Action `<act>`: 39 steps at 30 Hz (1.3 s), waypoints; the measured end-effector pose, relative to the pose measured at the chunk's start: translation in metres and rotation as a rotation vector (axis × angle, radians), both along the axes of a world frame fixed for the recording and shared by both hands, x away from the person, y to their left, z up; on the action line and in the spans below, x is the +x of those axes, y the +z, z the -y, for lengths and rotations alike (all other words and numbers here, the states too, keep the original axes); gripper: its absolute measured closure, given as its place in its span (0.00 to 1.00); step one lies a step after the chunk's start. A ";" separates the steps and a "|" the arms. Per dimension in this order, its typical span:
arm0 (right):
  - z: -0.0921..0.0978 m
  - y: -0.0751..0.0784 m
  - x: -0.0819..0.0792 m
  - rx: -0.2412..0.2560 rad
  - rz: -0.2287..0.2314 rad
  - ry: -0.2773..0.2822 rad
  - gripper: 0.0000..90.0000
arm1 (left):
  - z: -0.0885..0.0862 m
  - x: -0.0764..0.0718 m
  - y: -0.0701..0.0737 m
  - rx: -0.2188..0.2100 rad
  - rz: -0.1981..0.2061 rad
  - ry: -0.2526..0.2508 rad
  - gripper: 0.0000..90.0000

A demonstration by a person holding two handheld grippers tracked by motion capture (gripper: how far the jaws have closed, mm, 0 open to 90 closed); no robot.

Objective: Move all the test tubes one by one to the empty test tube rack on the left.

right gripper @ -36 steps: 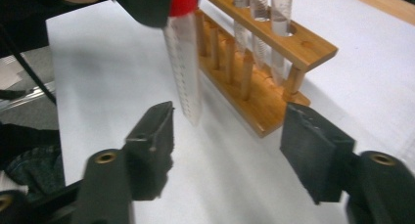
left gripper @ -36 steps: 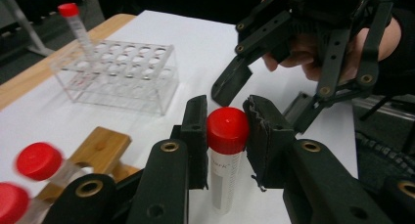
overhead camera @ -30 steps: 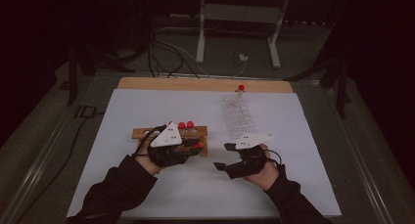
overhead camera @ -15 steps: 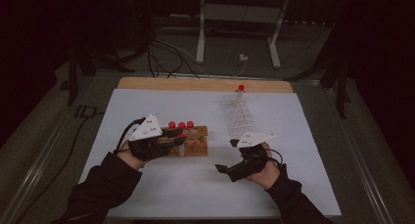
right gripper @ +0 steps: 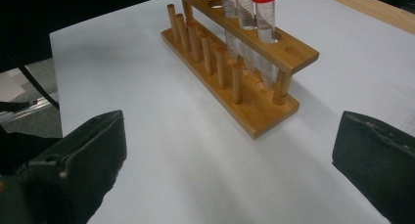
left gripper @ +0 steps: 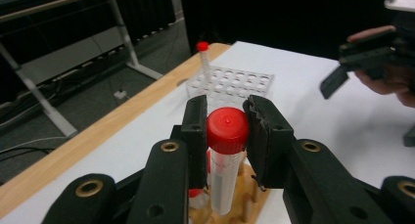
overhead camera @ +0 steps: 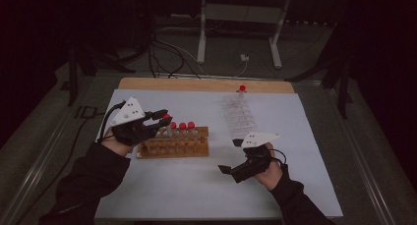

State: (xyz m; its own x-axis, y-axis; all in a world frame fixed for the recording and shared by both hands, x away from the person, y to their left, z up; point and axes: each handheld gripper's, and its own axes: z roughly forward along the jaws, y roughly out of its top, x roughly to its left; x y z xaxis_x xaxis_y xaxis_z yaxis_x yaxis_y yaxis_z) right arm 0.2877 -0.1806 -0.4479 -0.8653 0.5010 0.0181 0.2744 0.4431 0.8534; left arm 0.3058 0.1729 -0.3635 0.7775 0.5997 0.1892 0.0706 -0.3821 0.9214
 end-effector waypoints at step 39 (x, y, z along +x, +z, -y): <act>0.009 0.003 0.001 0.033 0.002 0.006 0.00 | -0.007 0.039 -0.084 0.041 -0.133 0.116 0.80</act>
State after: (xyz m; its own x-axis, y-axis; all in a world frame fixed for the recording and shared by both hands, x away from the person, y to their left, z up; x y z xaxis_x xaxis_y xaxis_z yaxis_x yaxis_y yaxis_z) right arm 0.2884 -0.1891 -0.4452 -0.8683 0.4950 0.0328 0.2703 0.4166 0.8680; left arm 0.3450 0.1799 -0.4473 0.7232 0.6810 0.1152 0.2369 -0.4012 0.8849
